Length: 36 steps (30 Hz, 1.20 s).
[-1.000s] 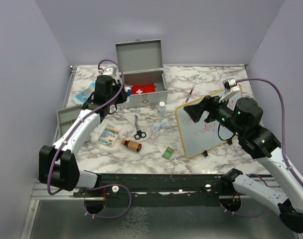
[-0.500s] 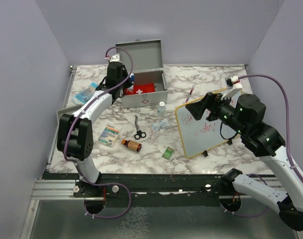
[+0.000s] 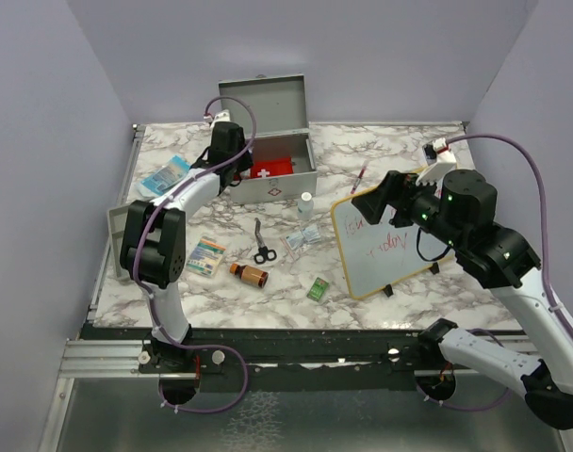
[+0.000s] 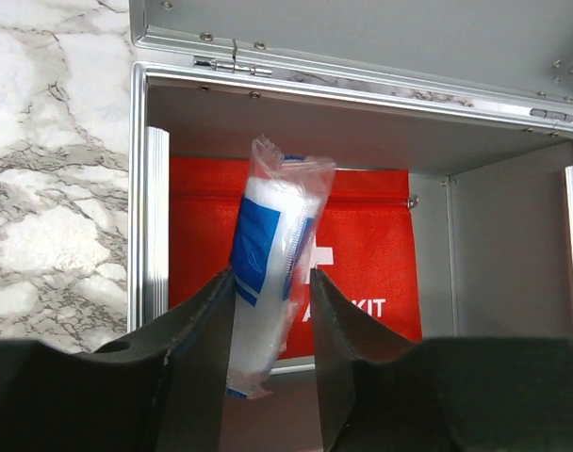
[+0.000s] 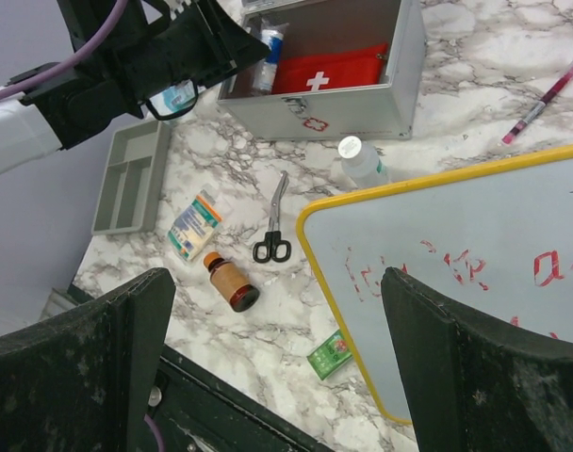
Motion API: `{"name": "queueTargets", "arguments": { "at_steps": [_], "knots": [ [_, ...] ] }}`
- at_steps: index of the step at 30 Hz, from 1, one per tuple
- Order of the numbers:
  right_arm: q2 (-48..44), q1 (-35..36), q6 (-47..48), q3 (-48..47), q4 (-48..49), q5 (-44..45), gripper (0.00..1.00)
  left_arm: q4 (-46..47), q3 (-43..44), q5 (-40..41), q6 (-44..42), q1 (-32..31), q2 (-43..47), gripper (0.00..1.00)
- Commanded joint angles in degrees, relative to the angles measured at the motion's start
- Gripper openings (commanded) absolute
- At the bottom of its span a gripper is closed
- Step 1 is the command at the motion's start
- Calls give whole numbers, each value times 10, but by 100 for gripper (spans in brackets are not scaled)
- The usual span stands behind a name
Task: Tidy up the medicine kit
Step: Place the medical item at the medicine box.
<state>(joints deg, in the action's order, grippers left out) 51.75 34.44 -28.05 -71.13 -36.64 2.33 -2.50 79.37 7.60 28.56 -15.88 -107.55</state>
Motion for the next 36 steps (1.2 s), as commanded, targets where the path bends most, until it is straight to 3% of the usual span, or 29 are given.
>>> {"name": "queueTargets", "arguments": {
  "at_steps": [1, 9, 23, 31, 36],
  "knots": [
    [5, 1, -2, -31, -32, 16, 96, -15, 43, 16, 0, 1, 2, 41],
    [1, 1, -17, -38, -46, 20, 96, -73, 12, -40, -5, 1, 95, 48],
    [-46, 1, -33, -5, -63, 25, 96, -175, -223, -15, -3, 4, 366, 58],
    [-54, 1, -36, 27, -37, 10, 96, -263, -315, 113, 100, 8, 465, 61],
    [-55, 1, -14, 34, -25, 10, 96, -313, -336, 97, 180, 8, 473, 69]
  ]
}}
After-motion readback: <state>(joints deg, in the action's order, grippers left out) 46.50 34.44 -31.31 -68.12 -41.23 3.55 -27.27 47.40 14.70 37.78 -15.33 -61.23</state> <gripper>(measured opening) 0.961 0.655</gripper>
